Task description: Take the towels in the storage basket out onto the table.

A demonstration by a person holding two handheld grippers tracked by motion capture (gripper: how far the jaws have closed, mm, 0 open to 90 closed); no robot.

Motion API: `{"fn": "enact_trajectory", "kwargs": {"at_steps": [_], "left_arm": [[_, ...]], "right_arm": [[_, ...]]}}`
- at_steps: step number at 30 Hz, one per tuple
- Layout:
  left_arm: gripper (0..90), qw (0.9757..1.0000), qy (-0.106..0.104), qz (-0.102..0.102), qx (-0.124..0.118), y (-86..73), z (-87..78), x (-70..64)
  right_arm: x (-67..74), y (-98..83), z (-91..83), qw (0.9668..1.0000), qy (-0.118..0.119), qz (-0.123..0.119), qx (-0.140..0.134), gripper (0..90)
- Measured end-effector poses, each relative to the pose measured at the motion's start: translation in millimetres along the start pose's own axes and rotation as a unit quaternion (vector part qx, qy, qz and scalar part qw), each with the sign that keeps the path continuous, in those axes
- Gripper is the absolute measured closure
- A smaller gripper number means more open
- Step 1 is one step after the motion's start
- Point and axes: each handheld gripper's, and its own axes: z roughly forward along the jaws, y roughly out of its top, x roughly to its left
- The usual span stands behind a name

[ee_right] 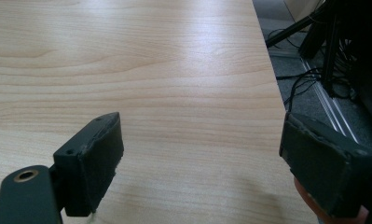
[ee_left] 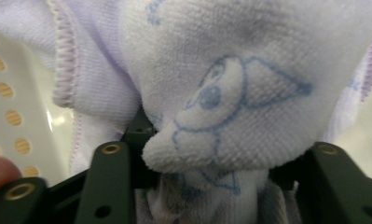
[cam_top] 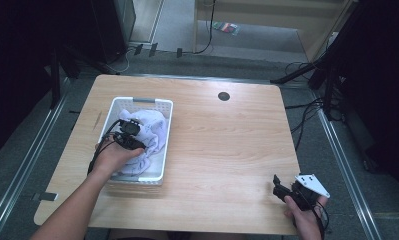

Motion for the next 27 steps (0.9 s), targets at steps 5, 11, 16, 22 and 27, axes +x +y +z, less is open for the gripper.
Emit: {"fn": "enact_trajectory", "kwargs": {"at_steps": [5, 11, 16, 22, 27], "left_arm": [[60.4, 1.0, 0.002, -0.001, 0.003, 1.4, -1.6, 1.8], [62.2, 0.9998, -0.002, 0.008, 0.018, 8.8, -13.3, 5.6], [62.1, 0.9998, -0.017, -0.007, 0.008, 12.1, -34.5, 14.9], [62.0, 0.9996, -0.027, -0.012, -0.005, 18.5, -63.5, 22.1], [61.9, 0.9996, -0.023, -0.011, -0.012, 24.1, -82.8, 26.2]], "right_arm": [[-0.8, 0.2, 0.4, 1.0, 0.001, 0.004, 0.002, 14.1], [-1.4, -0.1, 0.0, 1.0, 0.001, 0.008, 0.001, 14.3], [-1.5, -0.1, 0.1, 1.0, 0.002, 0.007, 0.002, 14.4], [-2.1, 0.0, 0.1, 0.9999, 0.0, 0.011, 0.003, 14.4], [-2.0, 0.0, 0.0, 0.9999, -0.001, 0.012, 0.003, 14.6]]}}
